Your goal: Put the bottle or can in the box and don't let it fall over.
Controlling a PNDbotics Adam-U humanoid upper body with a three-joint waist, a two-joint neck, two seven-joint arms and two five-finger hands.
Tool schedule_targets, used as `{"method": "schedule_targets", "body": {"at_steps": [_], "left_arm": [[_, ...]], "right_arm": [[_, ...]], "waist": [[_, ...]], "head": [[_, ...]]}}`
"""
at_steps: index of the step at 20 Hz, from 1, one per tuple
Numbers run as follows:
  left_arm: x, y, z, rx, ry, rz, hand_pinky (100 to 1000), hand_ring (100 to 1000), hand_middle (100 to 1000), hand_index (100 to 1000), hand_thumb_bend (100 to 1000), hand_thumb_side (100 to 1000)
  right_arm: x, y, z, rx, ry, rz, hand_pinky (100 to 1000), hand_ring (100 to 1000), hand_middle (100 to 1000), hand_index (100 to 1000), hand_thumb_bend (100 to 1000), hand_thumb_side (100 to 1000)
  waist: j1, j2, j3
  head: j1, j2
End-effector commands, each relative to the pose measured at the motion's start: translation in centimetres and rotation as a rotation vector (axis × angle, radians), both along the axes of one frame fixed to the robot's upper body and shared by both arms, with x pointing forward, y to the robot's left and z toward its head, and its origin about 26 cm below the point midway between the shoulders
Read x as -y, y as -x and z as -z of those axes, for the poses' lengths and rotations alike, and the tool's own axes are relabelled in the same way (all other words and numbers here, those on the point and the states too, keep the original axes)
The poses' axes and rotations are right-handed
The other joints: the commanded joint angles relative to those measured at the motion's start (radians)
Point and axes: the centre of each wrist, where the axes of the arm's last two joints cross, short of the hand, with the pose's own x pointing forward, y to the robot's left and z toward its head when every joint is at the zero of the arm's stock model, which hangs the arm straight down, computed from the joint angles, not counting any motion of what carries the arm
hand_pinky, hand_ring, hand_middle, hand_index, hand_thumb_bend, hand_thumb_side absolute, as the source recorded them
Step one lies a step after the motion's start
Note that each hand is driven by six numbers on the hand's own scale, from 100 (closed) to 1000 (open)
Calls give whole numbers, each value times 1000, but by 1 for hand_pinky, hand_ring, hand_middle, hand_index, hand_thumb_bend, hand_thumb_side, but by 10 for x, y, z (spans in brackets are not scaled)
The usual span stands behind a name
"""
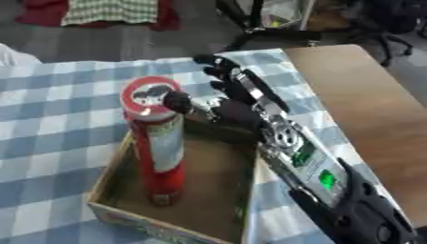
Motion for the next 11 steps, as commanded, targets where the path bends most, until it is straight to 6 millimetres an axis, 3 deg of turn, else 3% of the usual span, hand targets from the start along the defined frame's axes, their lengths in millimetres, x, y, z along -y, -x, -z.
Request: {"method": "schedule_targets", "body": {"at_steps": [1,6,11], "left_arm": [[-3,2,-7,20,-26,-9,1000,1000,885,791,277,658],[-5,3,-7,20,-28,-17,1000,1000,885,791,277,657],[-6,4,-7,20,-29,-25,1000,1000,885,791,279,655]], "right_arm": [[14,8,-19,65,-14,18,978,1000,970,887,1000,541],[42,17,-39,112,-82,66,973,1000,968,882,1000,541],[86,16,-41,60,-163,130,975,1000,973,888,1000,541]], "waist": [[4,-16,-3],[6,-22,-12],[8,-24,-22]], "head": [[5,-8],[18,-5],[41,-3]]}}
